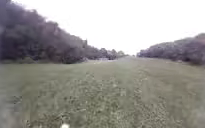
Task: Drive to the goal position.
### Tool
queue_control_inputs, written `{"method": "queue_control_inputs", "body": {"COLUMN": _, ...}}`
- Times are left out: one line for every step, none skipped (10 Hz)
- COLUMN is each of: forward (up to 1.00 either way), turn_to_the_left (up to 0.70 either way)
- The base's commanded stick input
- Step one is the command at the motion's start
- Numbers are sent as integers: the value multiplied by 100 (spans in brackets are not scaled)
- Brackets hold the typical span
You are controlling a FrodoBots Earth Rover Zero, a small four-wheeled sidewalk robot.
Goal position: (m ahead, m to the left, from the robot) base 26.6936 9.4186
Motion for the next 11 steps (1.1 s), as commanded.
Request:
{"method": "queue_control_inputs", "body": {"forward": 100, "turn_to_the_left": -27}}
{"method": "queue_control_inputs", "body": {"forward": 100, "turn_to_the_left": 0}}
{"method": "queue_control_inputs", "body": {"forward": 100, "turn_to_the_left": 0}}
{"method": "queue_control_inputs", "body": {"forward": 100, "turn_to_the_left": 0}}
{"method": "queue_control_inputs", "body": {"forward": 100, "turn_to_the_left": 0}}
{"method": "queue_control_inputs", "body": {"forward": 100, "turn_to_the_left": 0}}
{"method": "queue_control_inputs", "body": {"forward": 100, "turn_to_the_left": 0}}
{"method": "queue_control_inputs", "body": {"forward": 100, "turn_to_the_left": 0}}
{"method": "queue_control_inputs", "body": {"forward": 100, "turn_to_the_left": 0}}
{"method": "queue_control_inputs", "body": {"forward": 100, "turn_to_the_left": 0}}
{"method": "queue_control_inputs", "body": {"forward": 100, "turn_to_the_left": 0}}
